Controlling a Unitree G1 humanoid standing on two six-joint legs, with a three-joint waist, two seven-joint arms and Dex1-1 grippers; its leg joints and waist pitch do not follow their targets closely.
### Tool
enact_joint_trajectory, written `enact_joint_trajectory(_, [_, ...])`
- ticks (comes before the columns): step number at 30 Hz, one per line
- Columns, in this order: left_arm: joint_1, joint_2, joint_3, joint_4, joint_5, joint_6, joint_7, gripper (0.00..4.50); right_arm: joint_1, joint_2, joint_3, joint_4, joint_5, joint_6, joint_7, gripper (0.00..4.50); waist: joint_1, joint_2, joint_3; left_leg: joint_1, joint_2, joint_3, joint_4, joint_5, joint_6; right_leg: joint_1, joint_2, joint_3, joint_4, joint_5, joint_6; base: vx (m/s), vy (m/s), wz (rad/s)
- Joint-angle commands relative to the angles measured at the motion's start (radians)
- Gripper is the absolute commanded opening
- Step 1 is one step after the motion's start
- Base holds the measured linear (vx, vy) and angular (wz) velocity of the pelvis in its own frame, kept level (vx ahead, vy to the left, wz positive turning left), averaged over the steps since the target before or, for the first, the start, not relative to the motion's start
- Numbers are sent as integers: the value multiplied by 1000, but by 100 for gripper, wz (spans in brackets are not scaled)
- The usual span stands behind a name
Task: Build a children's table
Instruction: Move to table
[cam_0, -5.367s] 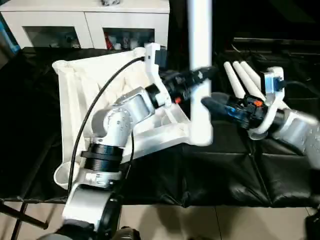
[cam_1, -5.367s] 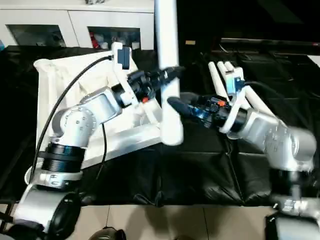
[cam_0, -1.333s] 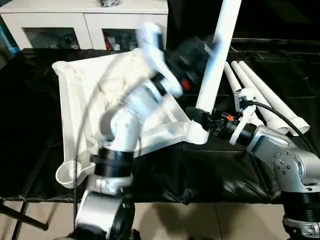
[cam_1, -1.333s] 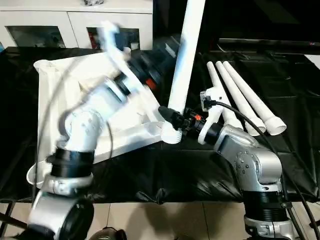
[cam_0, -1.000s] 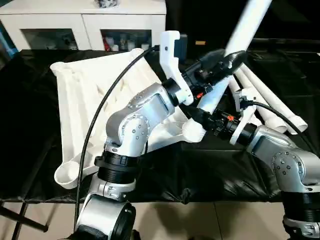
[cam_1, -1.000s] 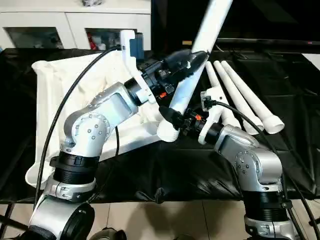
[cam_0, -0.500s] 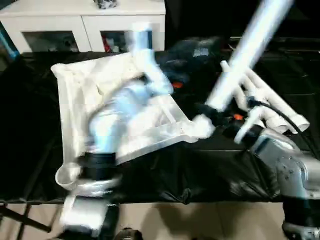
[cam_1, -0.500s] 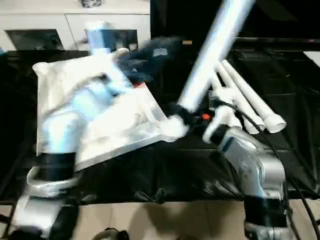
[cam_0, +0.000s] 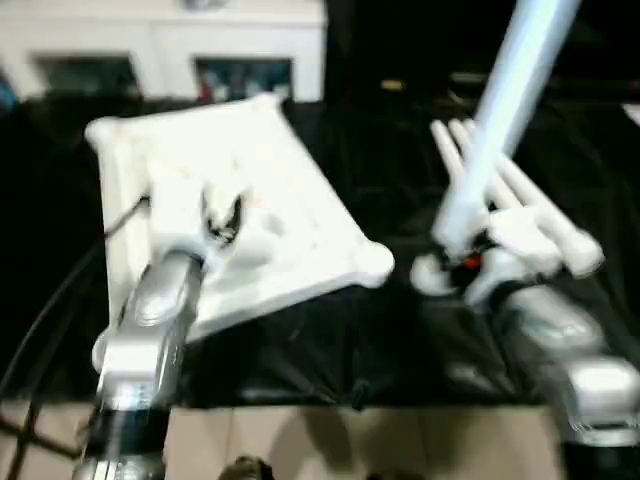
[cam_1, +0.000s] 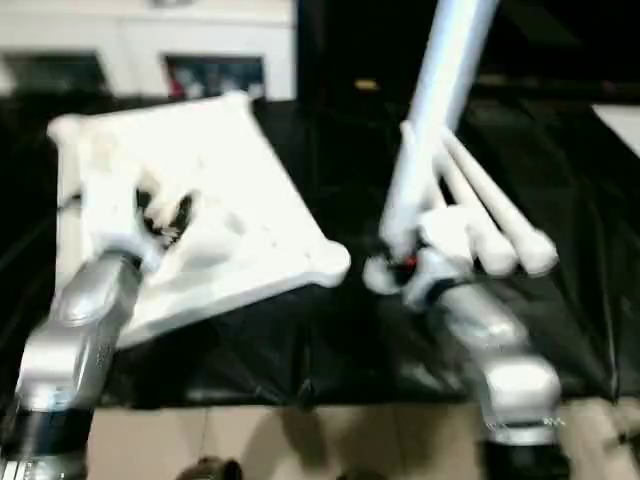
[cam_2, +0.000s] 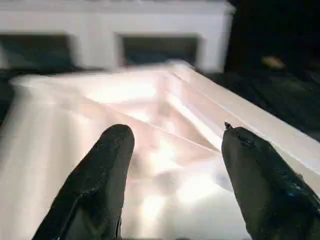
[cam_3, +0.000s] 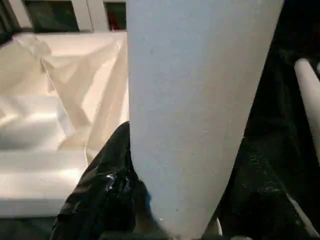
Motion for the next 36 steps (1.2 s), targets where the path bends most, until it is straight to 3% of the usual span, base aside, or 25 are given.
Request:
enact_joint_trajectory(1, [16, -27, -29, -50, 14, 10, 15, 319, -21, 8, -49, 6, 15, -3, -39, 186, 1, 20, -56, 76, 172, -50, -173, -513, 150, -25, -36, 37, -5, -44, -75, -28, -336, 32])
enact_joint_trajectory(2, [28, -28, -35, -64, 32, 25, 26, 319, -38, 20, -48, 14, 5, -17, -53, 186, 9, -44, -46, 64, 44, 55, -66, -529, 108, -27, -58, 63, -150, -142, -241, -28, -336, 32])
enact_joint_trajectory(3, [28, -28, -35, -64, 32, 25, 26, 319, -38, 20, -48, 14, 5, -17, -53, 186, 25, -80, -52, 54, -59, 133, 138, -423, 125, -16, -87, 69, -223, -259, -268, -55, -321, 19])
enact_joint_trajectory(4, [38, -31, -27, -71, 50, 4, 50, 319, -38, 26, -39, 19, -10, -17, -60, 186, 51, -85, -37, 41, -51, 143, 214, -356, 133, -11, -131, 81, -244, -435, -240, -32, -262, 4])
enact_joint_trajectory(5, [45, -27, -26, -87, 43, 11, 42, 319, -31, 33, -38, 19, -4, -26, -51, 186, 68, -88, -45, -32, -46, 119, 206, -307, 117, 70, -137, 146, -203, -476, -86, -32, -262, 4])
enact_joint_trajectory(7, [46, -11, -34, -114, 40, 3, 21, 319, -4, 49, -23, 19, 12, -35, -23, 186, 83, -69, -45, 27, -27, 74, 76, -230, 133, 78, -155, 152, -207, -298, 231, -45, -214, 15])
enact_joint_trajectory(8, [45, -10, -35, -115, 41, 2, 21, 319, -3, 50, -22, 20, 13, -36, -22, 186, 87, -61, -53, 40, -19, 70, 55, -207, 147, 86, -150, 147, -216, -278, 271, -67, -184, 20])
enact_joint_trajectory(10, [35, 10, -44, -112, 60, 6, 18, 319, 26, 51, 8, 53, -114, -95, -130, 186, 85, -18, -69, 91, 92, 15, -20, -145, 187, 49, -88, 70, -192, -124, 314, -68, -130, 12])
enact_joint_trajectory(11, [27, 11, -42, -105, 57, 11, 16, 319, 40, 60, -3, 56, -97, -66, -134, 186, 72, -17, -74, 124, 199, -25, -46, -133, 234, 28, -127, 70, -145, -30, 232, -61, -111, 10])
enact_joint_trajectory(13, [20, 12, -41, -99, 52, 15, 11, 319, 52, 70, -15, 51, -68, -40, -124, 186, 91, -27, -56, 105, 151, 21, -27, -226, 184, 14, -172, 130, -156, -60, 134, -44, -112, 24])
enact_joint_trajectory(14, [11, 24, -47, -93, 46, 22, -25, 319, 80, 90, -26, 16, -17, -60, -89, 186, 115, -40, -28, 103, -5, 106, 35, -221, 91, 29, -146, 126, -251, -580, 268, -42, -122, 29])
enact_joint_trajectory(16, [8, 28, -49, -93, 38, 17, -47, 319, 93, 99, -21, -12, 4, -65, -72, 186, 121, -34, -29, 96, -5, 108, 14, -190, 81, 33, -112, 98, -264, -690, 320, -55, -29, 4])
enact_joint_trajectory(19, [4, 13, -68, -83, 35, 5, -50, 319, 103, 70, -5, -25, -2, -74, -25, 186, 96, 2, -48, 133, 99, 59, -62, -337, 73, 49, -80, 24, -245, -425, 261, -21, 21, -2])
enact_joint_trajectory(20, [7, 22, -82, -76, 40, -8, -61, 319, 112, 68, -5, -40, -4, -79, -27, 186, 74, 25, -31, 155, 200, 15, -134, -652, 52, 68, -89, 18, -160, -327, 146, -6, 63, -3])
enact_joint_trajectory(21, [7, 23, -84, -76, 40, -10, -63, 319, 114, 68, -4, -42, -5, -80, -28, 186, 74, 32, -25, 156, 214, 14, -166, -780, 24, 69, -82, 19, -88, -266, 108, 0, 0, 0])
enact_joint_trajectory(23, [7, 26, -81, -72, 31, -15, -71, 319, 122, 63, 7, -55, -25, -81, -41, 186, 70, 5, -12, 183, 159, 70, -183, -960, -18, 41, -63, 35, -49, -224, 52, 0, 0, 0])
enact_joint_trajectory(24, [6, 22, -80, -72, 26, -14, -72, 319, 127, 57, 10, -62, -36, -79, -45, 186, 56, -33, -10, 195, 48, 117, -58, -819, -25, 23, -113, 68, -210, -656, 57, 64, -57, -3])
enact_joint_trajectory(25, [5, 22, -76, -68, 23, -16, -74, 319, 131, 54, 17, -69, -53, -84, -56, 186, 74, -36, -6, 174, 18, 132, 27, -593, 11, 41, -170, 96, -268, -887, 94, 103, -21, -25])
enact_joint_trajectory(26, [8, 22, -70, -62, 23, -23, -80, 319, 137, 51, 24, -77, -67, -90, -60, 186, 94, -51, -20, 86, 22, 106, 98, -280, 68, 119, -234, 154, -276, -1004, 110, 103, -21, -25])
enact_joint_trajectory(29, [54, 22, -73, -56, 33, -49, -97, 319, 166, 30, 28, -107, -60, -81, -32, 186, 92, -39, -41, 59, 11, 91, 17, -160, 84, 158, -127, 95, -231, -646, 23, 94, 18, -3])
enact_joint_trajectory(31, [77, 22, -74, -74, 30, -40, -96, 319, 174, 31, 21, -125, -34, -69, -12, 186, 62, 0, -44, 112, 63, 73, -72, -205, 86, 122, -53, 38, -192, -394, 2, 141, 74, 0])
enact_joint_trajectory(32, [97, 26, -69, -83, 19, -36, -100, 319, 179, 34, 26, -133, -22, -62, 1, 186, 15, 21, -66, 220, 134, -5, -105, -280, 121, 61, -28, 10, -104, -218, -10, 167, 84, 1])
enact_joint_trajectory(33, [98, 26, -69, -84, 18, -36, -100, 319, 179, 34, 27, -134, -22, -62, 1, 186, -16, 21, -66, 274, 180, -54, -122, -368, 198, 1, -40, 17, -36, -119, 11, 186, 49, 6])
enact_joint_trajectory(35, [112, 31, -65, -85, 13, -41, -107, 319, 183, 35, 36, -139, -26, -65, 1, 186, -38, 3, -67, 284, 177, -59, -98, -236, 388, -55, -64, 38, 5, -34, 100, 175, -3, 4])
enact_joint_trajectory(36, [119, 35, -63, -90, 10, -36, -114, 319, 180, 39, 36, -146, -15, -58, 1, 186, -45, -22, -68, 256, 110, -12, -75, -169, 417, -42, -81, 62, -51, 45, 88, 157, -55, 0])
